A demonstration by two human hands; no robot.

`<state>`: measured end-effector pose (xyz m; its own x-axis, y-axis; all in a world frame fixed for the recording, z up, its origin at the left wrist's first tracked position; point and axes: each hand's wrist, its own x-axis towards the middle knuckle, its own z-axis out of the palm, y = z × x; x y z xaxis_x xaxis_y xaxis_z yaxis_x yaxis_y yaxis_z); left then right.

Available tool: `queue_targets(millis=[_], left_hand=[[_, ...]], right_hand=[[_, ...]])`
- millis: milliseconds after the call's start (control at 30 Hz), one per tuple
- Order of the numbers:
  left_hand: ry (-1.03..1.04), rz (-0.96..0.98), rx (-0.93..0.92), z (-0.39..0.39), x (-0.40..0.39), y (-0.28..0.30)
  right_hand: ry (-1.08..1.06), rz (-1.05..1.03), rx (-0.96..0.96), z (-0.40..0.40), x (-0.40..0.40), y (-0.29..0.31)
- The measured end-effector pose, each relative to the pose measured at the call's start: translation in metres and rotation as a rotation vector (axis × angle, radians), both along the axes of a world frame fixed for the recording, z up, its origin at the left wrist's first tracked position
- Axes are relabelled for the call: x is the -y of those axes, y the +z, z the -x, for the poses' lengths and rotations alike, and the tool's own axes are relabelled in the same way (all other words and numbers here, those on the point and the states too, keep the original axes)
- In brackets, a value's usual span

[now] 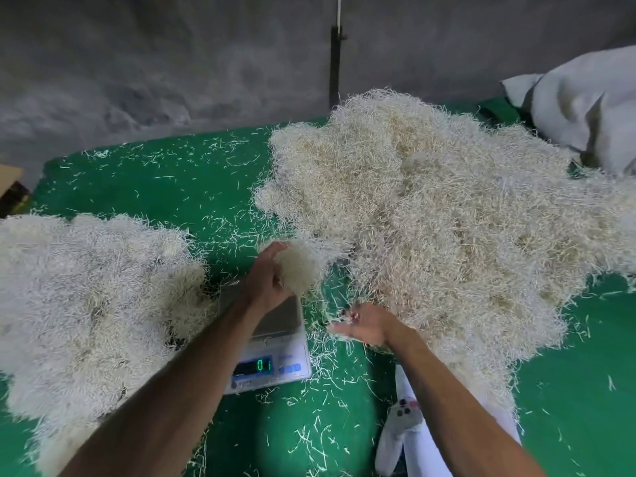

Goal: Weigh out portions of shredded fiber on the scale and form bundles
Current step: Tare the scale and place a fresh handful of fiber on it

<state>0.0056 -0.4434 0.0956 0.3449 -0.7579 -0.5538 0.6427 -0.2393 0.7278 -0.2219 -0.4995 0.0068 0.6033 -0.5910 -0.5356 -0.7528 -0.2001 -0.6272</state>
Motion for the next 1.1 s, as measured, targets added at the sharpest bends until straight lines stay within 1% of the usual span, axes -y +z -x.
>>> queue_targets(millis=[33,67,100,133,200,233,267,367,400,433,533,567,600,667,700,733,800,833,900,933,967,1000,1067,1100], left_hand=[[-0.044,0.032,0.016,0.002,0.0,-0.001],[-0.106,0.056,0.03,0.003,-0.001,-0.006],[-0.185,0.044,0.09,0.006,-0.003,-0.009],[-0.277,0.026,0.176,0.011,-0.005,-0.013],[-0.484,-0.068,0.521,0.026,-0.009,-0.018],[-0.588,-0.097,0.663,0.036,-0.01,-0.018],[-0.679,-0.109,0.711,0.045,-0.01,-0.019],[-0.881,-0.131,0.576,0.069,-0.01,-0.014],[-0.88,-0.125,0.577,0.074,-0.009,-0.012],[-0.814,-0.124,0.569,0.076,-0.009,-0.011],[-0.457,-0.156,0.452,0.078,-0.003,-0.006],[-0.363,-0.15,0.395,0.073,-0.001,-0.005],[-0.268,-0.124,0.327,0.065,0.001,-0.004],[-0.109,-0.079,0.156,0.049,0.0,0.0],[-0.048,-0.062,0.111,0.041,-0.003,0.002],[0.0,-0.036,0.129,0.032,-0.005,0.003],[0.007,0.101,0.227,0.02,-0.01,0.009],[0.002,0.163,0.203,0.015,-0.011,0.01],[-0.079,0.204,0.094,0.009,-0.013,0.019],[-0.133,0.123,0.097,0.005,-0.011,0.019],[-0.234,0.009,0.213,0.001,-0.008,0.016],[-0.429,-0.101,0.473,0.0,-0.009,0.015],[-0.895,-0.268,1.072,0.008,-0.011,0.012],[-1.024,-0.336,1.272,0.012,-0.011,0.003]], right_hand=[[0.087,0.058,-0.119,0.002,0.0,-0.007],[0.11,0.106,-0.161,0.004,0.001,-0.014],[0.079,0.134,-0.143,0.004,0.004,-0.016],[-0.008,0.132,-0.071,0.004,0.006,-0.016],[-0.246,0.056,0.177,0.0,0.011,-0.004],[-0.339,-0.003,0.304,-0.003,0.015,0.004],[-0.415,-0.079,0.413,-0.007,0.019,0.013],[-0.601,-0.426,0.742,-0.02,0.03,0.041],[-0.645,-0.536,0.838,-0.025,0.034,0.046],[-0.677,-0.598,0.901,-0.028,0.036,0.049],[-0.681,-0.576,0.998,-0.03,0.04,0.051],[-0.648,-0.505,0.978,-0.027,0.039,0.053],[-0.583,-0.383,0.917,-0.023,0.037,0.052],[-0.378,-0.16,0.69,-0.013,0.031,0.044],[-0.271,-0.099,0.549,-0.01,0.027,0.04],[-0.159,-0.026,0.4,-0.007,0.024,0.034],[0.027,0.187,0.131,-0.002,0.024,0.018],[0.066,0.273,0.026,0.001,0.026,0.012],[0.012,0.348,-0.107,0.006,0.032,0.007],[-0.064,0.338,-0.119,0.007,0.035,0.006],[-0.153,0.312,-0.09,0.007,0.037,0.007],[-0.231,0.292,-0.032,0.005,0.04,0.009],[-0.317,0.335,0.07,-0.006,0.044,0.019],[-0.316,0.373,0.096,-0.013,0.046,0.025]])
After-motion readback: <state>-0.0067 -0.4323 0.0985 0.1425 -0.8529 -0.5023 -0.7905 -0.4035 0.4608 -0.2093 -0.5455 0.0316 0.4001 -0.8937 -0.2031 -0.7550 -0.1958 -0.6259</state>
